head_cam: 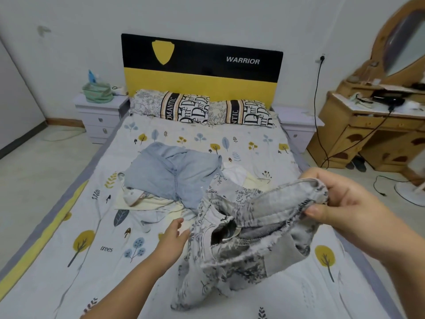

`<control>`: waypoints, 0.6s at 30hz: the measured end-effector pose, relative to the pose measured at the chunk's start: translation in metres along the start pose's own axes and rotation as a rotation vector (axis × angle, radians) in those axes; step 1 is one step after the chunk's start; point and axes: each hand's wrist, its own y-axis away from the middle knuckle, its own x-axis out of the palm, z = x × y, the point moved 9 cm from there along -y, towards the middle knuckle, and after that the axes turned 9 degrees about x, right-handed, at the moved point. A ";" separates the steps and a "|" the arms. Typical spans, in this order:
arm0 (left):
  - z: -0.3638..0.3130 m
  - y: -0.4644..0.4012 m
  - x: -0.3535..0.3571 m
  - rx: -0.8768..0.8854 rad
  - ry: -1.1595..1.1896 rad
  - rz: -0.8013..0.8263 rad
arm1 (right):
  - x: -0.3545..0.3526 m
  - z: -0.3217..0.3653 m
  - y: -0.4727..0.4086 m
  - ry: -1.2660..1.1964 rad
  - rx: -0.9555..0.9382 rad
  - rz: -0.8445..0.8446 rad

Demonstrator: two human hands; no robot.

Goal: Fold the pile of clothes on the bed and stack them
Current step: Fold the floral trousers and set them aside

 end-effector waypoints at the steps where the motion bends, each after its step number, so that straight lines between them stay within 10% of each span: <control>1: -0.002 -0.002 0.003 -0.016 0.033 0.012 | 0.000 0.007 0.005 -0.001 -0.014 0.024; 9: -0.042 -0.025 0.035 -0.028 0.480 0.318 | -0.013 0.035 0.029 -0.049 -0.075 0.045; 18: -0.055 -0.035 -0.030 0.127 0.338 0.004 | -0.111 -0.075 0.075 -0.243 0.329 -0.741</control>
